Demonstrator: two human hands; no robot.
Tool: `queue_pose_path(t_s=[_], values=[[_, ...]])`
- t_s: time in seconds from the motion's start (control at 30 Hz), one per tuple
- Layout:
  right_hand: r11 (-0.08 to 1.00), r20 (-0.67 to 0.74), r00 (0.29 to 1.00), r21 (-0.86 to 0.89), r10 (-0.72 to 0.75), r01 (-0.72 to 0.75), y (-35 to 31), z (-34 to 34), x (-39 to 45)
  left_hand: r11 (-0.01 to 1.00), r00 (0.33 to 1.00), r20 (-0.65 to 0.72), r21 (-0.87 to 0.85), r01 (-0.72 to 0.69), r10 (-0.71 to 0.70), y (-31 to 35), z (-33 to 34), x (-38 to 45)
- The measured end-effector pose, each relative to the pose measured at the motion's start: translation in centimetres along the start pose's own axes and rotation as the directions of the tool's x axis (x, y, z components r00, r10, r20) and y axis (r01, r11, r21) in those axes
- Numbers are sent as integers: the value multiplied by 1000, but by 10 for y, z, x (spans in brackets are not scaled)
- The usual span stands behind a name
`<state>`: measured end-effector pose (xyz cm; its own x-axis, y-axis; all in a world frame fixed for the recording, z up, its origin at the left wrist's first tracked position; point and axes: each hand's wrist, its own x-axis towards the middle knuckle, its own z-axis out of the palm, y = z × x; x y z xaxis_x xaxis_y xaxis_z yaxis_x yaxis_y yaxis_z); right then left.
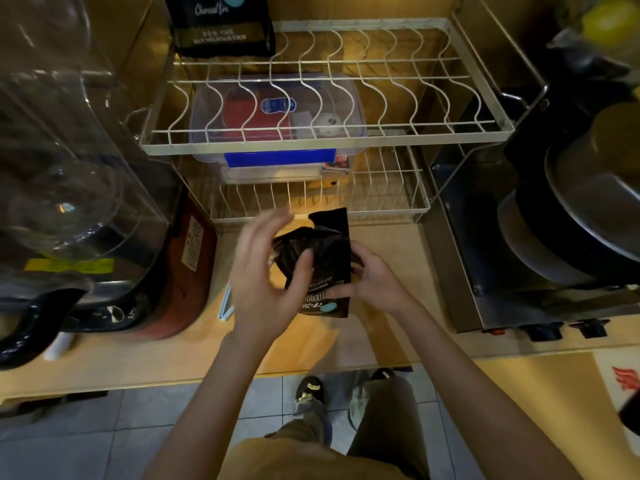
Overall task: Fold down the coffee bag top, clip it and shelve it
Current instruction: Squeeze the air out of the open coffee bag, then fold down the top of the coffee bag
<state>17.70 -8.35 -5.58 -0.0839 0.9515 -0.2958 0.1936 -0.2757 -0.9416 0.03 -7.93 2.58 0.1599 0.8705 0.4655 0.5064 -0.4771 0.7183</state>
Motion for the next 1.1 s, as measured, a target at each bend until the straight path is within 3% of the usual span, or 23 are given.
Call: queue_pose_path(t_s=[0.07, 0.13, 0.23, 0.37, 0.6, 0.73, 0.97, 1.1], values=[[1000, -4, 1000, -19, 0, -1, 0, -3, 3, 996, 988, -126, -31, 86, -89, -19, -4, -31], [999, -4, 1000, -40, 2, -2, -2, -5, 5, 959, 960, 5, -47, 280, -280, -46, 3, -58], [998, -22, 999, -65, 25, -27, -5, -9, 9, 886, 835, 310, 62, 459, -454, -88, 27, -84], [995, -16, 999, -93, 32, -34, -9, -12, 13, 851, 785, 341, 101, 516, -517, -117, 50, -87], [994, -1, 1000, -109, 28, -28, -13, -14, 11, 919, 827, 402, 193, 344, -394, -125, 44, -76], [985, 53, 998, -172, 20, -11, -17, -14, 9, 963, 873, 407, 120, 241, -270, -133, 46, -90], [967, 90, 996, -255, 27, -3, -24, -13, 7, 911, 766, 522, 362, 200, -375, -121, 38, -75], [946, 161, 985, -324, 60, -5, -42, -15, 0, 925, 798, 487, 306, 225, -355, -116, 34, -76]])
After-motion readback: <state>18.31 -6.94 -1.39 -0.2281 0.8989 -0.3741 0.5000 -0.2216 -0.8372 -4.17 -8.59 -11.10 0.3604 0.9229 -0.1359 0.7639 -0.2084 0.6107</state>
